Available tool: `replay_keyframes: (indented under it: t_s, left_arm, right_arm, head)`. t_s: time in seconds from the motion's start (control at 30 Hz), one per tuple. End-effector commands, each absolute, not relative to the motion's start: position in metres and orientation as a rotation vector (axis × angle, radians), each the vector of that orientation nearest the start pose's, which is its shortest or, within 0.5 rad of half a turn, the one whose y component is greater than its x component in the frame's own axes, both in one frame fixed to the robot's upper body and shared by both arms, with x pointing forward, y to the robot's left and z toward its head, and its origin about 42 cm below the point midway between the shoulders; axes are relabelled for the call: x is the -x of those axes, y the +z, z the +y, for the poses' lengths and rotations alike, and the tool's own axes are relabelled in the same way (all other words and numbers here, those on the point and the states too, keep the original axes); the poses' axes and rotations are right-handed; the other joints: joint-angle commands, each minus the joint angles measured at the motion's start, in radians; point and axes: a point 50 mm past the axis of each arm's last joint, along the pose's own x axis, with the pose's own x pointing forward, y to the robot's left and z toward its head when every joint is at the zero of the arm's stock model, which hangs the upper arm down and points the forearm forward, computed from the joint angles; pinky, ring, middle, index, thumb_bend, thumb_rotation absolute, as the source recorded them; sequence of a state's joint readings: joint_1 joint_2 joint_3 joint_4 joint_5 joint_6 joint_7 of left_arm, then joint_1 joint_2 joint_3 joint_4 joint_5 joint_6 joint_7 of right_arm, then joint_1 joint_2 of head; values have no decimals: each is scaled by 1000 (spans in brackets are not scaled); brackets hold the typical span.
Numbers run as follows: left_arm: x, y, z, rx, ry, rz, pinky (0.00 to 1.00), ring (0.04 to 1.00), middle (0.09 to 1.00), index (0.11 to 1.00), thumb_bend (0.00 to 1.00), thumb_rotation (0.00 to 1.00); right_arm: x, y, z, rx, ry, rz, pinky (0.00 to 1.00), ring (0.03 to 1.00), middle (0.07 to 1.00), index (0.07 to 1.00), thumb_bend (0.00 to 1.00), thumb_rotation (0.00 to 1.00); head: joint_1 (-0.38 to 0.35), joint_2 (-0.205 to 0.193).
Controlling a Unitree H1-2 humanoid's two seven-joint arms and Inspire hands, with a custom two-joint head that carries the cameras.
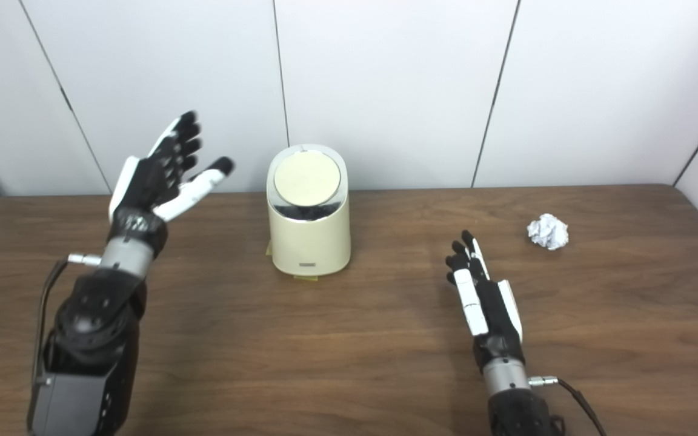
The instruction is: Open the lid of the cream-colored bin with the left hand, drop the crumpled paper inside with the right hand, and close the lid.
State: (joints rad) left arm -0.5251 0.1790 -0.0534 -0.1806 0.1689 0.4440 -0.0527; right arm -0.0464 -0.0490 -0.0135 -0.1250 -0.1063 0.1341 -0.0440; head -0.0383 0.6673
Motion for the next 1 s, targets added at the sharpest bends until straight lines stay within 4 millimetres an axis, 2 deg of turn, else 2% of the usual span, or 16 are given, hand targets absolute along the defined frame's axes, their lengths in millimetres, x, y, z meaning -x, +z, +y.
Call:
replay_keyframes:
  t_s: [0.0, 0.17, 0.37, 0.5, 0.63, 0.9, 0.97]
  left_arm:
    - [-420, 323, 200, -413, -75, -332, 890, 937, 952, 995, 826, 280]
    - [-443, 336, 187, -506, -139, -348, 918, 942, 963, 1000, 804, 224]
    - [-464, 344, 168, -636, -179, -333, 867, 932, 950, 985, 844, 205]
    - [-476, 343, 156, -737, -171, -319, 791, 913, 940, 965, 883, 103]
    - [-482, 342, 153, -835, -180, -307, 751, 917, 952, 977, 892, 13]
    - [-483, 355, 151, -1040, -186, -326, 779, 938, 984, 983, 902, 0]
    - [-482, 359, 151, -1130, -168, -383, 766, 926, 973, 981, 917, 0]
  right_arm:
    - [-305, 149, -227, 164, -57, -113, 858, 903, 945, 998, 556, 1000]
    - [-305, 149, -226, 170, -59, -109, 867, 905, 943, 1000, 574, 1000]
    - [-306, 148, -222, 160, -70, -108, 880, 911, 941, 1000, 580, 1000]
    - [-306, 147, -220, 150, -77, -104, 877, 911, 937, 1000, 578, 1000]
    - [-306, 147, -219, 129, -85, -102, 891, 918, 939, 1000, 572, 1000]
    - [-306, 146, -218, 142, -95, -106, 885, 907, 930, 999, 579, 1000]
    - [-307, 144, -218, 136, -98, -104, 881, 904, 926, 997, 578, 1000]
  head:
    - [1, 1]
    - [6, -1]
    - [10, 0]
    - [8, 1]
    - [9, 7]
    - [22, 15]
    - [23, 16]
